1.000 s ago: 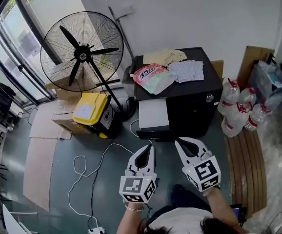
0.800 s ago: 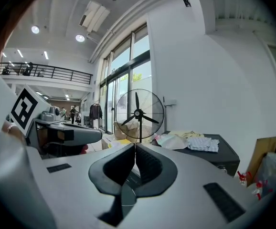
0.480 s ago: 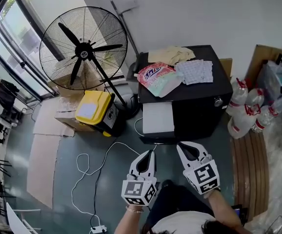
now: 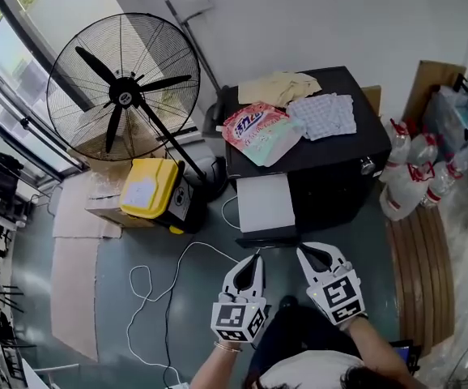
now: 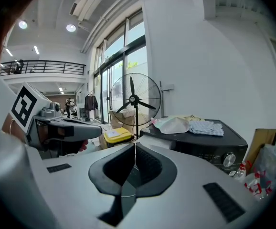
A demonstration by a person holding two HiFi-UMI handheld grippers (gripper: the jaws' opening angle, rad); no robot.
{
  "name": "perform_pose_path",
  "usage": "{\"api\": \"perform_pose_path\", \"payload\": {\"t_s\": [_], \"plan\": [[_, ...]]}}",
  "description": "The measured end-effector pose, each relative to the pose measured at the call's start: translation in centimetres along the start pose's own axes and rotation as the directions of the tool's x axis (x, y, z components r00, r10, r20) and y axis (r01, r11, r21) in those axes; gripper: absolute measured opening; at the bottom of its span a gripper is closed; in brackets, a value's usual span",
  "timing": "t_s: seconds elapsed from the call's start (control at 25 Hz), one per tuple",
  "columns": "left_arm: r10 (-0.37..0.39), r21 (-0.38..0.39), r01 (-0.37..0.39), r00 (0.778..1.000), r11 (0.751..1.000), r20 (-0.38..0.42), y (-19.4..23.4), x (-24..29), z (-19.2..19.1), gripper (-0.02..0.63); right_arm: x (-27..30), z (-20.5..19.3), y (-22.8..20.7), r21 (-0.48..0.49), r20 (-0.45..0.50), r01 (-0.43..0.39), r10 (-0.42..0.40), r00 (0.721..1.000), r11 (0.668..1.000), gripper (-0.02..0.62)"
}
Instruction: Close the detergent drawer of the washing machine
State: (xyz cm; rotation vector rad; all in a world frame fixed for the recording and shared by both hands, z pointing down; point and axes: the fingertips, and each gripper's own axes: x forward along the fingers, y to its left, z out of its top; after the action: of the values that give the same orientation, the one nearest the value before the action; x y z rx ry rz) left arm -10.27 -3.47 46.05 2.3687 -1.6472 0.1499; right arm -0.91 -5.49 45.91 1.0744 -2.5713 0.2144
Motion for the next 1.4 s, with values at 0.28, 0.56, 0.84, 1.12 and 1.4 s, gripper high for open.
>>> {"api": "perform_pose_path", "payload": {"t_s": [0.28, 0.56, 0.84, 1.12, 1.4], "plan": [[-0.026, -0.011, 0.025, 0.999, 1.0, -0.029, 1.4, 1.9, -2.4, 0.015, 2.4, -2.4, -0.3, 0.004, -0.056, 0.002, -0.002, 0.998, 1.0, 0.025], [-0.035, -0.014, 0.034, 0.998, 0.999, -0.054, 2.8, 3.1, -4.9, 0.015, 4.7, -5.0, 0.0, 0.013, -0.103, -0.001, 0.002, 0.995, 1.0, 0.025], [-0.038, -0.021, 0.036, 0.996, 0.999, -0.082, 4.3, 4.0, -7.1, 0.015, 6.3, -7.4, -0.1, 0.033, -0.15, 0.013, -0.008, 0.989, 0.999, 0.025], [-0.048, -0.024, 0.046, 0.991, 0.999, -0.123, 5.3, 5.0, -9.4, 0.015, 7.5, -9.2, -1.0, 0.059, -0.185, 0.052, -0.041, 0.982, 0.997, 0.025], [-0.038, -0.028, 0.034, 0.988, 0.999, -0.149, 6.4, 5.9, -11.3, 0.015, 8.2, -11.0, -1.8, 0.087, -0.21, 0.093, -0.073, 0.975, 0.992, 0.025]]}}
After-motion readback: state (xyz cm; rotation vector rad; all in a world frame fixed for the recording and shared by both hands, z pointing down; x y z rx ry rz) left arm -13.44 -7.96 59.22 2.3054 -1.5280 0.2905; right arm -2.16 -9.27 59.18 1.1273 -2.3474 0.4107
